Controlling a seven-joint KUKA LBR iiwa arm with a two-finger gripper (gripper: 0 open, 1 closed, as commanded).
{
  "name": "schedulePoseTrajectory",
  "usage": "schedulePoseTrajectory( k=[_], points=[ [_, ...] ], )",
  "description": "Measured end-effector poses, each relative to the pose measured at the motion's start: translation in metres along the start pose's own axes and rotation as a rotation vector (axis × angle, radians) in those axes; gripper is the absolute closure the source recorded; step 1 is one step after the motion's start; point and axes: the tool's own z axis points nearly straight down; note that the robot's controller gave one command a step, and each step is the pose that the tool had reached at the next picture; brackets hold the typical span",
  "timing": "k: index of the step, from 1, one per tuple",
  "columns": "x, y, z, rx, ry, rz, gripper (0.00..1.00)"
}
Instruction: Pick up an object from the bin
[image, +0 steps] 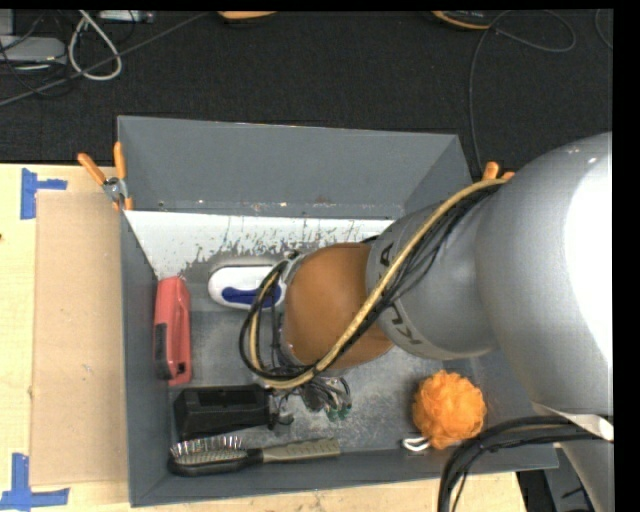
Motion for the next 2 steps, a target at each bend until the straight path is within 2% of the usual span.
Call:
schedulePoseTrajectory(
  k=[1, 2],
  points=[
    [0.002, 0.0, -0.032, 0.001, 0.009, 0.0, 1.0],
    [0.001, 0.0, -0.065, 0.001, 0.007, 0.001, 1.0]
  ],
)
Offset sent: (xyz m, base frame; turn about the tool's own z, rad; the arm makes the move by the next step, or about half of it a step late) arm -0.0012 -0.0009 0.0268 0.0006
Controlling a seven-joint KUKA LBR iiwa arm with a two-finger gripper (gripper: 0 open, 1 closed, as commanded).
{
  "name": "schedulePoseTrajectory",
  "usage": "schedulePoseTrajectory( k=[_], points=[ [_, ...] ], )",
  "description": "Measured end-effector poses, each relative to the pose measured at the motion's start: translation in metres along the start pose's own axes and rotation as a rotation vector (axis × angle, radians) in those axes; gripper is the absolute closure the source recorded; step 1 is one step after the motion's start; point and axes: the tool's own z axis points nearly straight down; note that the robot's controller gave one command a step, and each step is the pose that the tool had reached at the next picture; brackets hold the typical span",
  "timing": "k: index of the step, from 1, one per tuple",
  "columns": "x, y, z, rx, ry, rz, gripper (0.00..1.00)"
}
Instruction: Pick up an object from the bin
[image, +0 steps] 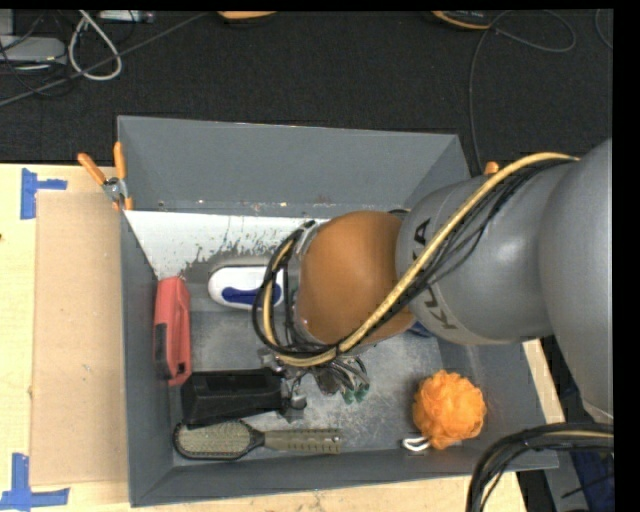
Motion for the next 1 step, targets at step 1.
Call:
schedulePoseTrajectory(
  k=[1],
  points=[
    [-0.0001, 0.0001, -0.0139, 0.0, 0.0, 0.001, 1.0]
  ],
)
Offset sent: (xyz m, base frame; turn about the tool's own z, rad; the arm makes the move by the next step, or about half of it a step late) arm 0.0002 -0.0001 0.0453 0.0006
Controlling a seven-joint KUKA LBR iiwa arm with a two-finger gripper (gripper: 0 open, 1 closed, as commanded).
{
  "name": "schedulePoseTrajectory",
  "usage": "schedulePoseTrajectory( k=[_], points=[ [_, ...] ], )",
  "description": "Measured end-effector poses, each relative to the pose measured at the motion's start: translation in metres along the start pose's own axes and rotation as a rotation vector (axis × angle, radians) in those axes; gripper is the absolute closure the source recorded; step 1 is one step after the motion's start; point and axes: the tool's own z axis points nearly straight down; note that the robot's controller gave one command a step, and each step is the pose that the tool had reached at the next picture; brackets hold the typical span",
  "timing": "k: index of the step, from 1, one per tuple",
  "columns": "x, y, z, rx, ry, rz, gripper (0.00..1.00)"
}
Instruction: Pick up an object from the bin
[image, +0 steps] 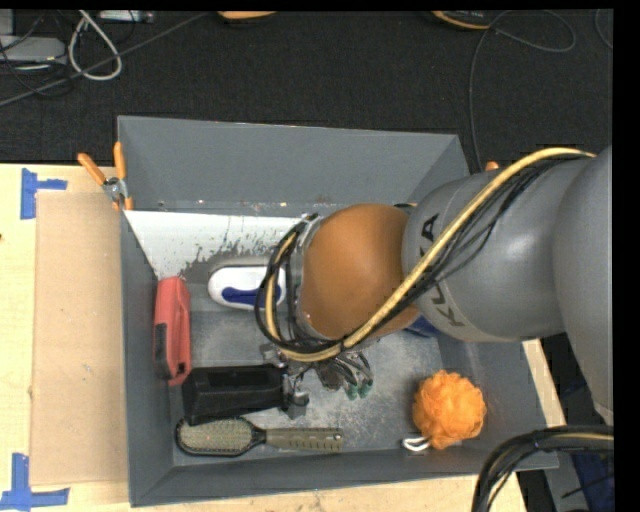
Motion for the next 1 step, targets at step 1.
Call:
schedulePoseTrajectory(
  k=[1],
  points=[
    [0.0016, 0.0001, -0.0172, 0.0, 0.007, 0.001, 1.0]
  ],
)
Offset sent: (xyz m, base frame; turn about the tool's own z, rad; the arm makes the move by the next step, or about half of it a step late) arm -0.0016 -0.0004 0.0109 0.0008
